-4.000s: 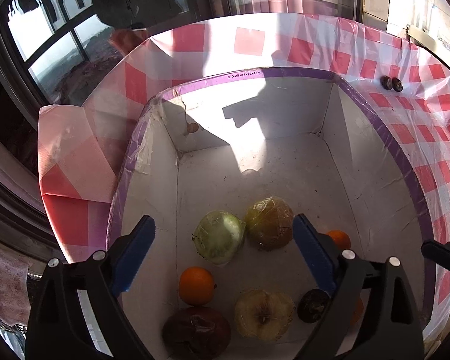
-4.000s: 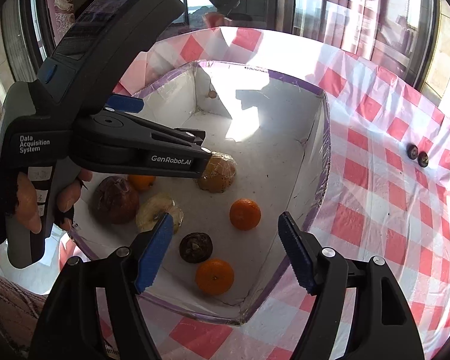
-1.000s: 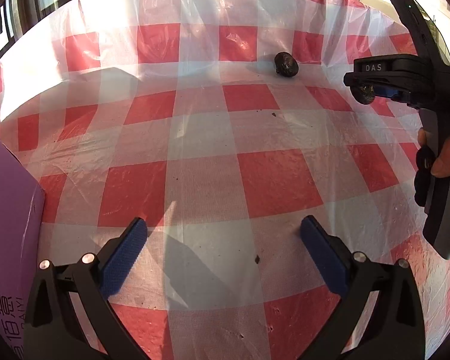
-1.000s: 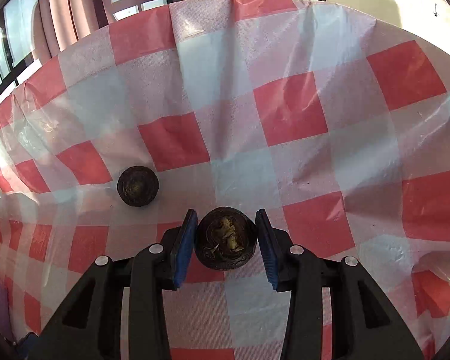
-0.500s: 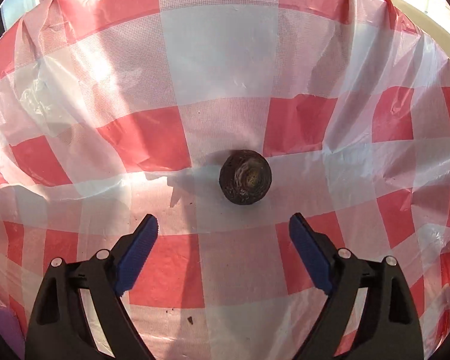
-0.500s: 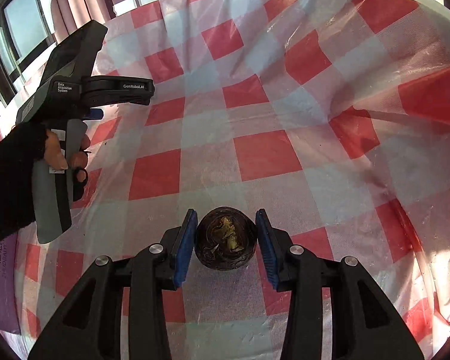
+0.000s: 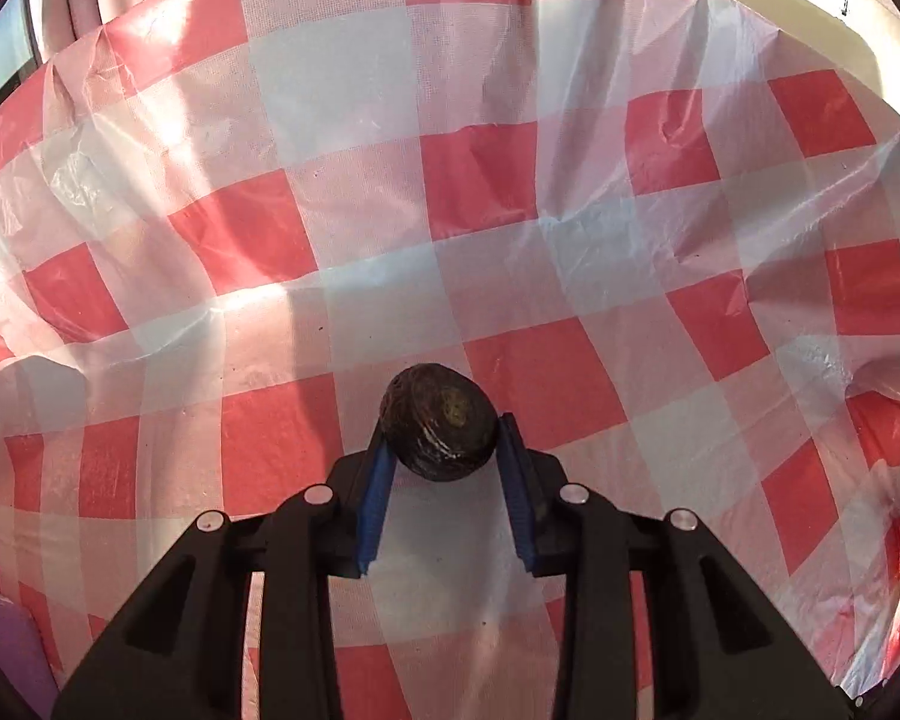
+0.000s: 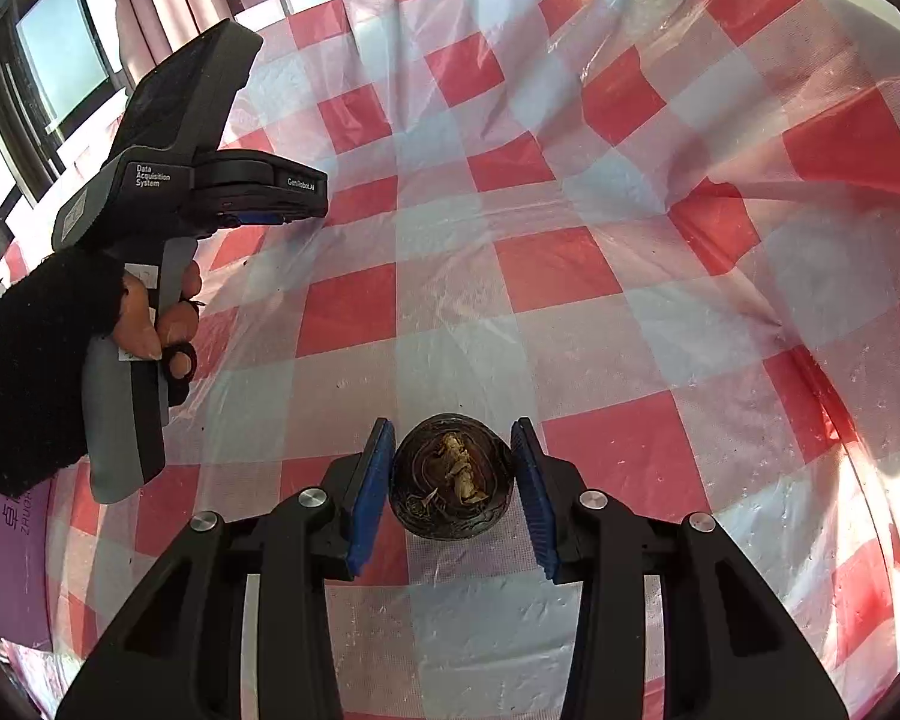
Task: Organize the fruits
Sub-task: 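Carry both held mangosteens over the white box with both grippers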
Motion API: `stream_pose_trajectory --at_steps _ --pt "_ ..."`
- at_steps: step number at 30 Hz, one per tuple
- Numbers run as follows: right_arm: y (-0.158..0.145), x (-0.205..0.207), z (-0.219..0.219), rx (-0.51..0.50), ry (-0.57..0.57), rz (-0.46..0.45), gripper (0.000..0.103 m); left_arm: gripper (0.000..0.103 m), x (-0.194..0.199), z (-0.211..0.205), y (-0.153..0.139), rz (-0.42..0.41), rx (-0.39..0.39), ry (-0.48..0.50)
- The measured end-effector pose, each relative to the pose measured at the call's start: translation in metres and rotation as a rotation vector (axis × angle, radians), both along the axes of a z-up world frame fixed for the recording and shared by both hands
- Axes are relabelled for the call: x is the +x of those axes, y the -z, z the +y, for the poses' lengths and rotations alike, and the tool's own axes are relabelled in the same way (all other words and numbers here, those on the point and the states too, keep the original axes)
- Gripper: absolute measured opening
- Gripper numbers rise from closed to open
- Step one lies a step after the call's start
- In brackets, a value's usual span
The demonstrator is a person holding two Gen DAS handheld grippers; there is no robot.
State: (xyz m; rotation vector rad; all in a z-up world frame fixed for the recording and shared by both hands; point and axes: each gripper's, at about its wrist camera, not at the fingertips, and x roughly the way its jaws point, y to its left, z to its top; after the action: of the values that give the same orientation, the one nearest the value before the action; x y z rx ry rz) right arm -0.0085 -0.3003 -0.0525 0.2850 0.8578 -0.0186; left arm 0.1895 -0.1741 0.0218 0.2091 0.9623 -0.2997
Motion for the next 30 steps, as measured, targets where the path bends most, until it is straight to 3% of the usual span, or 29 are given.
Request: stream_pose_trajectory --at_steps 5,15,21,30 --pt "0.005 0.000 0.005 -0.002 -0.001 0.015 0.040 0.034 -0.053 0.024 -0.010 0.009 -0.022 0.039" --pt "0.000 -0.016 0.014 -0.043 -0.038 0.044 0.040 0.034 -0.182 0.073 -0.008 0.132 -0.034 0.097" --pt "-0.009 -0.037 0.034 -0.058 -0.065 0.060 0.040 0.034 -0.211 0.087 0.001 0.194 -0.024 0.114" --pt "-0.027 -0.078 0.070 -0.029 -0.062 0.080 0.040 0.034 -0.248 0.108 -0.026 0.172 0.010 0.207"
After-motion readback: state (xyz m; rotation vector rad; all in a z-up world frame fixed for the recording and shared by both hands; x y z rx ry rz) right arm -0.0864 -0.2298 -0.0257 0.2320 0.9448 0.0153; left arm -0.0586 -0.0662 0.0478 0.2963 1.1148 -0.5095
